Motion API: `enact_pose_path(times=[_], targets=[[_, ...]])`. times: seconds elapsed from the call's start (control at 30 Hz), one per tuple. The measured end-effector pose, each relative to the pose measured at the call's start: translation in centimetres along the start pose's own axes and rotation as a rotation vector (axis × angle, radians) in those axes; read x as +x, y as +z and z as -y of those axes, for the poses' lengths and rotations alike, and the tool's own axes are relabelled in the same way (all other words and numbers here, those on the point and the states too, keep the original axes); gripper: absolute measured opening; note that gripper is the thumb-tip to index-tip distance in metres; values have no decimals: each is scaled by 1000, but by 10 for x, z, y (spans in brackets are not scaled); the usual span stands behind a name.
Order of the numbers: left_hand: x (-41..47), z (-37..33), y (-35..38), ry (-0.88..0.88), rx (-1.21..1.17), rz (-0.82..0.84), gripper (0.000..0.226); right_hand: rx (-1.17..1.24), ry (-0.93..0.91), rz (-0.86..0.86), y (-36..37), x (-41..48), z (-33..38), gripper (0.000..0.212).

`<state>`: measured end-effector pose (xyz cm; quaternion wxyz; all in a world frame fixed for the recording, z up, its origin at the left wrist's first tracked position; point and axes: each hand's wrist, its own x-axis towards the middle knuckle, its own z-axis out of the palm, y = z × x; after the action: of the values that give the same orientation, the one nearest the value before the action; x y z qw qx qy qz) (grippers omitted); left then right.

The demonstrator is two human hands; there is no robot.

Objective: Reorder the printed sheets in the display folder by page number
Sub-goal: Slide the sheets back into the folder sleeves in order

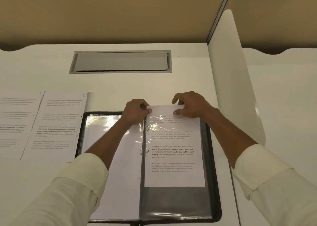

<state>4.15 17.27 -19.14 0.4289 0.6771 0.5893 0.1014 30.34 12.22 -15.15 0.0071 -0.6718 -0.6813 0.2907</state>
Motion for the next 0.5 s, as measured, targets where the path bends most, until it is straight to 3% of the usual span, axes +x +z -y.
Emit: enact_pose_path(times=[0.13, 0.23, 0.33, 0.5], targets=[[-9, 4, 3, -11, 0, -56, 19, -127, -91, 25, 15, 4, 21, 62], [-24, 5, 8, -10, -8, -169, 25, -68, -107, 20, 30, 2, 35, 72], [-57, 5, 18, 79, 131, -280, 34, -25, -102, -36, 41, -1, 40, 79], [-119, 15, 50, 163, 367, -224, 56, -28, -123, -84, 43, -2, 36, 69]])
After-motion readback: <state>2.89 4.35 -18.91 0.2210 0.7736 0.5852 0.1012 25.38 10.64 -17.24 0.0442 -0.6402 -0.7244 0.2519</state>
